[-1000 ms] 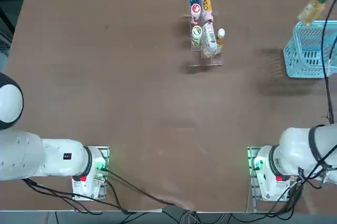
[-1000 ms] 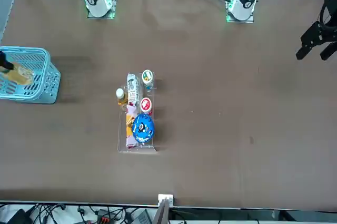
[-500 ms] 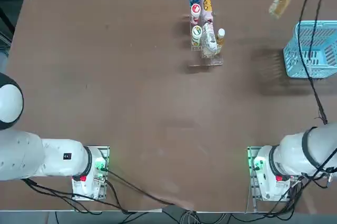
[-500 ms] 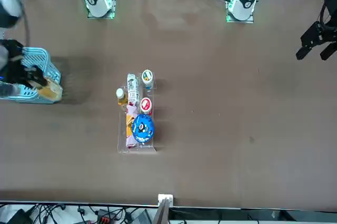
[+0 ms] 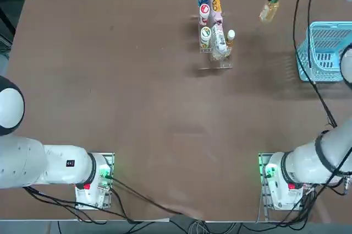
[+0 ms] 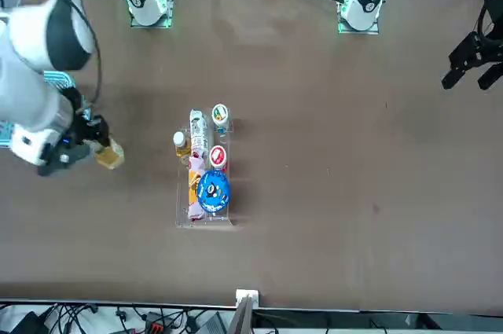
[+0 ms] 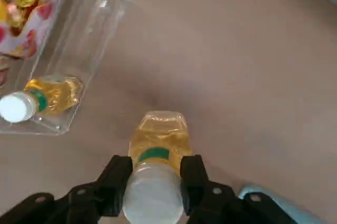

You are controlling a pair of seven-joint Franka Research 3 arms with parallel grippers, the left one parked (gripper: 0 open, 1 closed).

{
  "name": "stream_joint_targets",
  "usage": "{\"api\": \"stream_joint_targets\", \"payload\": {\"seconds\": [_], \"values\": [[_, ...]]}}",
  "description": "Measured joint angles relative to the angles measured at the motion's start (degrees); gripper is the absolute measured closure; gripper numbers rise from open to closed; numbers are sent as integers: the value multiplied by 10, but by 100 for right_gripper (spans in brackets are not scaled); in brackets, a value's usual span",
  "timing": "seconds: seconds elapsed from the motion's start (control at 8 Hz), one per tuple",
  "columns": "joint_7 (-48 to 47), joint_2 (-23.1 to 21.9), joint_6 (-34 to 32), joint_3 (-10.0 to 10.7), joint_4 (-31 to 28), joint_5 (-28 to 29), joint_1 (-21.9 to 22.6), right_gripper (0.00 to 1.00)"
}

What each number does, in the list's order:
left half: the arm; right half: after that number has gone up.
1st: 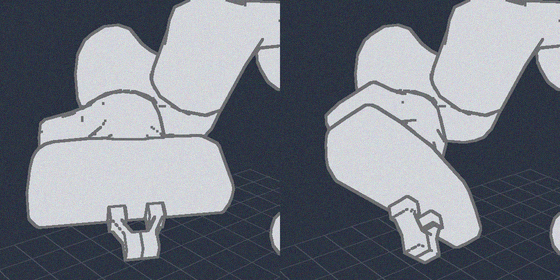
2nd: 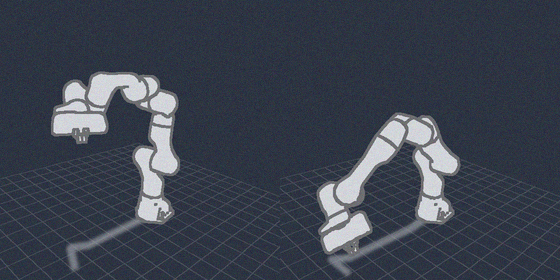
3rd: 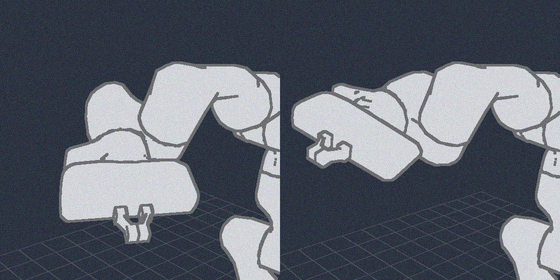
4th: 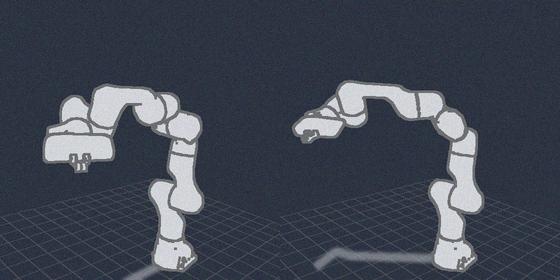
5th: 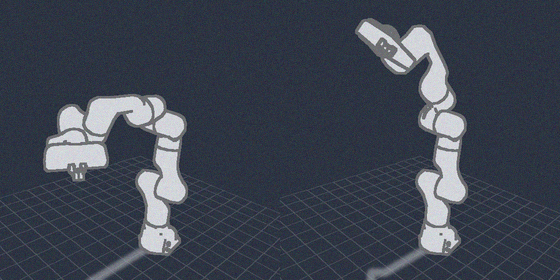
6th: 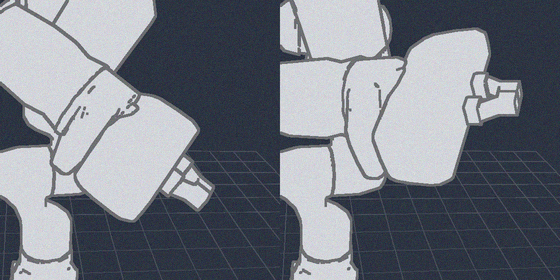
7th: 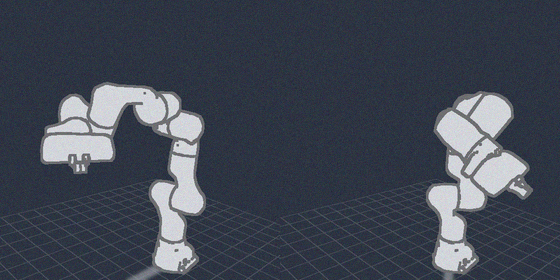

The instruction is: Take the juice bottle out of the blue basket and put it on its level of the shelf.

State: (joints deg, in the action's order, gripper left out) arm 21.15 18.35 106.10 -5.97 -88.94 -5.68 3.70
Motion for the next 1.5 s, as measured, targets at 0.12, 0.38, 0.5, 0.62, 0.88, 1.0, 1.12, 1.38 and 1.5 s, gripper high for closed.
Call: {"api": "stream_joint_targets", "payload": {"seconds": [0.12,0.38,0.5,0.62,0.88,1.0,1.12,1.38,1.5], "values": [[46,16,24,0,1,-1,18,46],[135,38,57,0,4,-1,49,46],[178,46,64,0,5,-1,61,46],[227,53,73,0,6,-1,69,46],[332,72,86,-6,13,-1,76,46],[365,82,94,-10,16,-1,76,46],[391,90,103,-16,18,-1,77,46],[412,101,123,-34,19,-1,78,46],[422,105,131,-42,20,-1,78,46]]}}
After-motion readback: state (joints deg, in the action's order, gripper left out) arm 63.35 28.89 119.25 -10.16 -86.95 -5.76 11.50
